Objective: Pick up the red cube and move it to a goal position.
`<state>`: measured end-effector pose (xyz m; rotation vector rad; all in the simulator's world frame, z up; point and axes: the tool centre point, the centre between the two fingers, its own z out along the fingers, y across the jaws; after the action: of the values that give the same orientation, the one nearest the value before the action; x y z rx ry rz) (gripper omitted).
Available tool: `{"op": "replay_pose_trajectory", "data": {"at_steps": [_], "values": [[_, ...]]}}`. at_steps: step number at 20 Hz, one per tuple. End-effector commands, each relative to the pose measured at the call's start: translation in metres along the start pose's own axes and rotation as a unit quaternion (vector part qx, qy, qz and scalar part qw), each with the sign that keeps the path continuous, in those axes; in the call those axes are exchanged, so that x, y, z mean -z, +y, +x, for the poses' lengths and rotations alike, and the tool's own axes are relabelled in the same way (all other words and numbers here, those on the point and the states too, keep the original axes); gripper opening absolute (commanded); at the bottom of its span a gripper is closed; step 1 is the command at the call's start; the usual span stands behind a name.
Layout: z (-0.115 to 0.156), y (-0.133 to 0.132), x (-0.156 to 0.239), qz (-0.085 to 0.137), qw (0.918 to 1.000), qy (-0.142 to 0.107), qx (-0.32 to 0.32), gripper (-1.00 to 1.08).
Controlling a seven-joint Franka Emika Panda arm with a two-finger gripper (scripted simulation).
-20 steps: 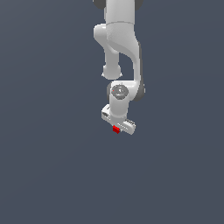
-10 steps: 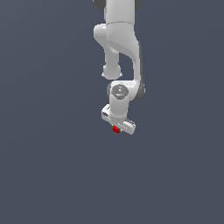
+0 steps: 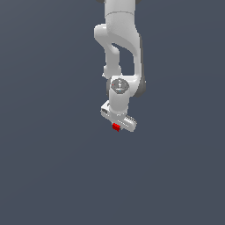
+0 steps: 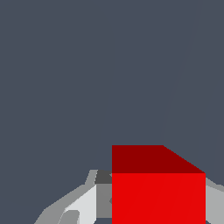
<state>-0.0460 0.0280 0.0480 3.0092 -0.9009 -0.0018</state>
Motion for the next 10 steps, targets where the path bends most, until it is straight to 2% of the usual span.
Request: {"op": "replay_pose_trajectory", "data": {"at_steps": [1, 10], "values": [[0.0, 0.002, 0.015, 0.001, 1.0, 0.001, 0.0, -1.0], [-0.001, 0.014, 0.097, 0.001, 1.0, 0.0, 0.0, -1.0]]}}
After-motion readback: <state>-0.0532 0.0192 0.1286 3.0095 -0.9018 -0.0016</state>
